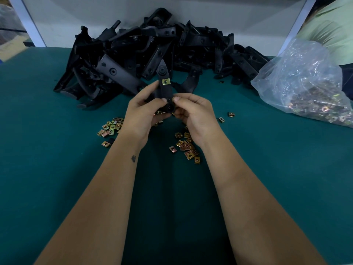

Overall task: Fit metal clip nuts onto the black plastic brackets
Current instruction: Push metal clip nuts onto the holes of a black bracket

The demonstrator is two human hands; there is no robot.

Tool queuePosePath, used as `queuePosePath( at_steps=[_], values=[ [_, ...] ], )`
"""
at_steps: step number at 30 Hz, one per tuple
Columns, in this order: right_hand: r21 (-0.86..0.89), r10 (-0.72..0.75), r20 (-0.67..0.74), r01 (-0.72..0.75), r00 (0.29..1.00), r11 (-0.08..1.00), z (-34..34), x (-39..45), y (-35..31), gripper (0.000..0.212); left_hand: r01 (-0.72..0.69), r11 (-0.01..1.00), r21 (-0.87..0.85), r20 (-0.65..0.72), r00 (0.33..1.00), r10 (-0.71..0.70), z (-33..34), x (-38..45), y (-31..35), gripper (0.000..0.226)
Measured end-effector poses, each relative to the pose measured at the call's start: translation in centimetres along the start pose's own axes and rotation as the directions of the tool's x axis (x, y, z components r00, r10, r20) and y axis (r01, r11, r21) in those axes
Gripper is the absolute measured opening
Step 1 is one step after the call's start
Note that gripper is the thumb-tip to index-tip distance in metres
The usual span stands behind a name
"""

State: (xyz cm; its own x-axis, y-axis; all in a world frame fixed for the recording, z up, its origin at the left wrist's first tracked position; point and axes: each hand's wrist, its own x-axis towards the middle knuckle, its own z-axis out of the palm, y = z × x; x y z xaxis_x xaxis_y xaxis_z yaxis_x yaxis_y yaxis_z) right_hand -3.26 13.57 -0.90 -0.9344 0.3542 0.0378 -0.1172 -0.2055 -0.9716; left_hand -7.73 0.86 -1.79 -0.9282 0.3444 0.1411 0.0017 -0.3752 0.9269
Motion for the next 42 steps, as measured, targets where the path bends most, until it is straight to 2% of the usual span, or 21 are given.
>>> queuePosePath(
  at_steps=[11,35,42],
  values=[
    [-0.099,-0.003,0.008,0.004,1.0,0.995,0.02,-0.07,0.25,0.009,-0.078,0.994,0.079,0.091,0.993,0.071,-0.4,-0.42,0.01,0.043],
    [-0.03,-0.03,-0.016,0.029,0.999,0.999,0.62,-0.19,0.41,0.019,-0.059,0.997,0.056,0.016,0.998,0.058,0.42,-0.59,-0.47,0.047],
    [-0.098,-0.048,0.012,0.049,0.999,0.994,0.8,-0.58,0.52,0.014,-0.047,0.998,0.038,0.045,0.998,0.045,0.41,-0.75,-0.29,0.045]
  ],
)
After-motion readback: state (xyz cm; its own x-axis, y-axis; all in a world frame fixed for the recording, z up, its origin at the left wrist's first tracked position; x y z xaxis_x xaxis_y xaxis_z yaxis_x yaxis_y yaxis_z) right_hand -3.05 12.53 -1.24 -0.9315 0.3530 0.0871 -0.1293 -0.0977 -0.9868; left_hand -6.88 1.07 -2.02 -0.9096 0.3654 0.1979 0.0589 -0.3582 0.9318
